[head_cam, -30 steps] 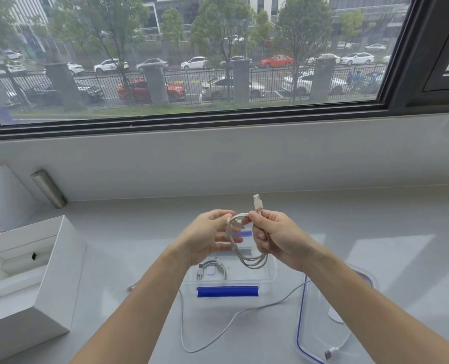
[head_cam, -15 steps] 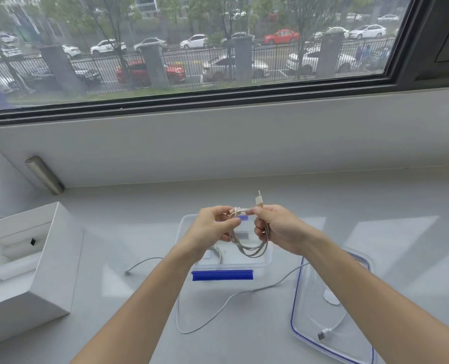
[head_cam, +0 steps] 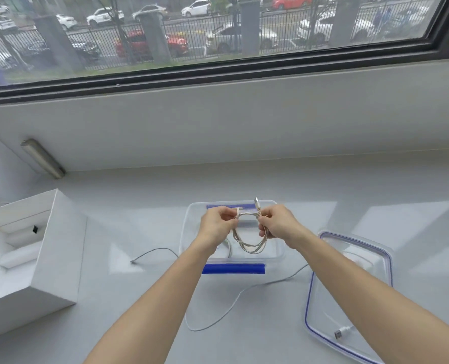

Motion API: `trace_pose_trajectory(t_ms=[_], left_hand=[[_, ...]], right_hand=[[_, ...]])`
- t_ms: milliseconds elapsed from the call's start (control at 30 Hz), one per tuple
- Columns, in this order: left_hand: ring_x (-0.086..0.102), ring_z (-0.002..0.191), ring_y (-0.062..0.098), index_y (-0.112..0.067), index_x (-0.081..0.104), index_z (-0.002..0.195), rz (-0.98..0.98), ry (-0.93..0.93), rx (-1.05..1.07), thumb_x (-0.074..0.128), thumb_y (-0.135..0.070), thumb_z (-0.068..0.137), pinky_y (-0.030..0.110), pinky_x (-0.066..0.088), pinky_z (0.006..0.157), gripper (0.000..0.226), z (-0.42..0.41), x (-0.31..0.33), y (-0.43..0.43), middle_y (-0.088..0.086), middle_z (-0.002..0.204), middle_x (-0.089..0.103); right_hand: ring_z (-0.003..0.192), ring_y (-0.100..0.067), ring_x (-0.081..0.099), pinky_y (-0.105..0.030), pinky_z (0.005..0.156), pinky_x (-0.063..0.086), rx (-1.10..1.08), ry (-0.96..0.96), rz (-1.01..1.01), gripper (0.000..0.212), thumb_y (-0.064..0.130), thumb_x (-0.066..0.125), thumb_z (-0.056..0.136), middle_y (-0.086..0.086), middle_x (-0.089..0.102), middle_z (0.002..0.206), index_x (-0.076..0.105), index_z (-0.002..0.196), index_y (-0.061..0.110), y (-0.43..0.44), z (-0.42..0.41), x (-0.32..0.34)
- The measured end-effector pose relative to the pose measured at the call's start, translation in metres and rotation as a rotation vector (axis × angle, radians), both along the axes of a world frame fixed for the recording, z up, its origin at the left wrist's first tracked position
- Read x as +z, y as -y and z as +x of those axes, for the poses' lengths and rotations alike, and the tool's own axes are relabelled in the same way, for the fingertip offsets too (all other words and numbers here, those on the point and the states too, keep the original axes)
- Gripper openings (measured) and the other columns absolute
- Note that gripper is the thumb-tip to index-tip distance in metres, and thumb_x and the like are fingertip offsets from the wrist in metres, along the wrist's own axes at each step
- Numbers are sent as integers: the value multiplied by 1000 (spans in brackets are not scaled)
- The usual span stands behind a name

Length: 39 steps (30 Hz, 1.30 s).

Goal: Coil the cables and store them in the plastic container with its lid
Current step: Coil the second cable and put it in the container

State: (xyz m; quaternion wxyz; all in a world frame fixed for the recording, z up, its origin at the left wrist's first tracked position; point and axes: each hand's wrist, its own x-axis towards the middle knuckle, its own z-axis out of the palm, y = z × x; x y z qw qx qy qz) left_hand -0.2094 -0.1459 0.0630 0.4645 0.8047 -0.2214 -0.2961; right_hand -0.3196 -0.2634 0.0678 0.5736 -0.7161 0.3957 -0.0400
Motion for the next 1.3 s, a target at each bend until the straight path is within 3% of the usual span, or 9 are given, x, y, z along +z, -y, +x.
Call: trace_pose_trajectory(t_ms=[167, 233, 333, 400, 567, 700, 900, 1133, 1300], left_hand=[[58, 67, 12, -13, 68, 87, 85, 17, -92, 64, -6, 83, 14, 42, 53, 9, 12, -26, 11, 0, 76, 66], [59, 69, 15, -15, 66, 83, 114, 18, -124, 64, -5, 82, 19, 45, 58, 11, 18, -39, 14, 0, 74, 64], [61, 74, 18, -15, 65, 82, 199, 81, -198, 65, -7, 80, 32, 52, 72, 8, 24, -56, 16, 0, 75, 65], [62, 78, 18, -12, 67, 84, 275, 156, -265, 63, -9, 81, 33, 52, 75, 6, 25, -64, 16, 1, 79, 67], [63, 82, 28, -11, 69, 76, 431, 383, -409, 52, -8, 81, 36, 53, 65, 18, 21, -73, 19, 8, 81, 71], [61, 87, 35, -12, 70, 85, 512, 508, -477, 46, -8, 82, 31, 40, 60, 25, 17, -73, 23, 13, 89, 68], [61, 87, 36, -10, 66, 86, 531, 551, -488, 52, -13, 86, 32, 39, 61, 14, 19, -76, 22, 14, 91, 68], [62, 82, 32, -12, 68, 89, 480, 524, -539, 46, -18, 87, 38, 54, 69, 23, 20, -63, 11, 10, 87, 68], [59, 78, 29, -15, 66, 86, 373, 552, -581, 44, -20, 89, 38, 50, 65, 23, 16, -35, -9, 7, 85, 68]], right_hand=[[66, -31, 64, -41, 69, 58, -23, -220, -160, 22, -1, 43, 88, -18, 63, 81, 62, 78, -6, 6, 19, -26], [78, -38, 66, -46, 74, 57, 9, -311, -254, 20, -1, 43, 86, -21, 65, 90, 62, 82, -4, 6, 27, -37], [79, -33, 55, -36, 70, 50, 123, -471, -388, 14, -1, 38, 88, -14, 52, 91, 51, 88, 5, -2, 35, -40], [78, -31, 50, -35, 67, 46, 186, -557, -430, 20, -4, 37, 87, -14, 50, 91, 53, 96, 4, -6, 39, -46], [97, -34, 58, -30, 71, 40, 280, -701, -463, 30, -2, 38, 87, -20, 57, 117, 55, 112, -1, -10, 41, -64], [107, -36, 57, -34, 81, 45, 365, -733, -619, 31, -4, 38, 87, -19, 56, 118, 57, 111, 1, -10, 42, -64], [112, -36, 56, -37, 86, 45, 463, -726, -799, 37, -6, 35, 89, -17, 55, 121, 57, 116, 3, -13, 42, -64], [108, -33, 54, -36, 78, 44, 524, -659, -874, 31, 2, 39, 89, -14, 58, 114, 59, 111, 6, -17, 34, -56], [101, -31, 51, -33, 67, 32, 541, -502, -982, 26, 10, 38, 91, -12, 58, 105, 61, 102, 7, -28, 20, -36]])
